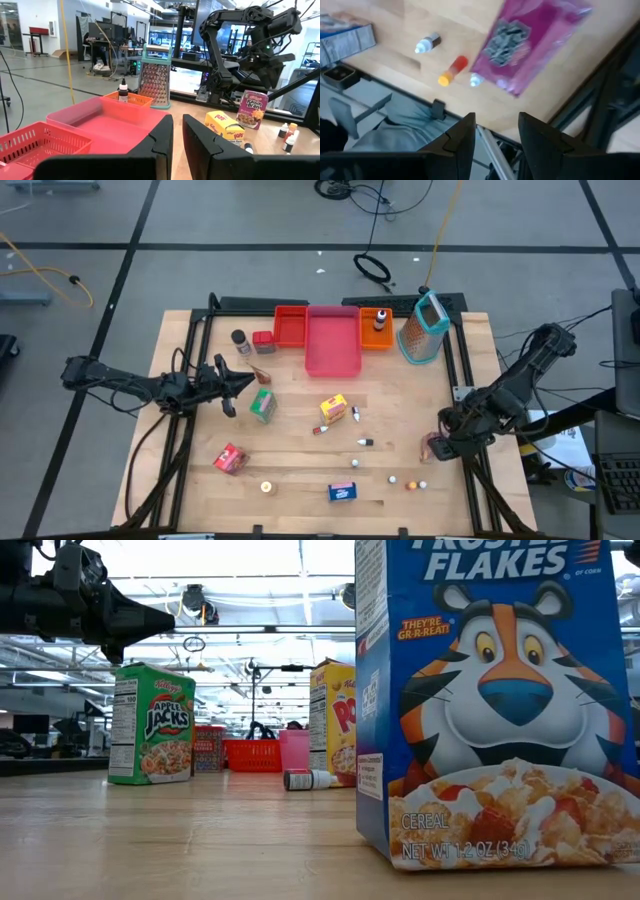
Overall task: Pick & Place Kitchen Items
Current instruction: Put the purple cereal box into the pink bin
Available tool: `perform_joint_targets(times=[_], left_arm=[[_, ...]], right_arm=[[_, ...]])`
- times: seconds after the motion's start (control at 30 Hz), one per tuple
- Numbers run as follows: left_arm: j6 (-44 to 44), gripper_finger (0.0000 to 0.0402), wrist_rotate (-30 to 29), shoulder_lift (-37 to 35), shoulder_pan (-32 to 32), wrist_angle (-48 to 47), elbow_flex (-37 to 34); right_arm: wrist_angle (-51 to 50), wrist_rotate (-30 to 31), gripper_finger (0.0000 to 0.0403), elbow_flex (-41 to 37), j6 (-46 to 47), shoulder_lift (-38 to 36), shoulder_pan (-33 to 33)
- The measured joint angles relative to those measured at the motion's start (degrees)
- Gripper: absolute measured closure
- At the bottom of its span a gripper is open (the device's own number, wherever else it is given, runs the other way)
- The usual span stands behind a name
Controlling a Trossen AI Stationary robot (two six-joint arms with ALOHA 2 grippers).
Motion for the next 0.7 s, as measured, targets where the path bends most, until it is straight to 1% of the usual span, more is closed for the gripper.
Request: perform_joint_targets(times=[0.13, 0.2, 0.37, 0.5, 0.6, 0.7], left_arm=[[0.00, 0.0362, 0.00, -0.02, -0.01, 0.00, 0.02], [0.00, 0.0362, 0.00, 0.00, 0.00, -0.02, 0.01], [-0.02, 0.0362, 0.00, -0.02, -0.01, 0.00, 0.01], [-0.04, 0.0362, 0.00, -0.02, 0.00, -0.02, 0.02], [-0.04, 0.0362, 0.00, -0.02, 0.00, 0.00, 0.00], [-0.04, 0.0362, 0.00, -0.01, -0.01, 0.00, 0.00]], right_arm=[[-0.74, 1.82, 0.0261, 0.00, -0.04, -1.92, 0.01], [0.17, 2.52, 0.0261, 0.00, -2.24, -2.32, 0.02], [2.73, 3.62, 0.0261, 0.00, -5.25, -2.28, 0.02], [2.74, 3.66, 0.0261, 0.00, -4.96, -1.76, 0.02], [2.74, 3.61, 0.0252, 0.00, -3.97, -1.64, 0.02], [2.73, 3.70, 0.0232, 0.00, -3.84, -1.64, 0.02]])
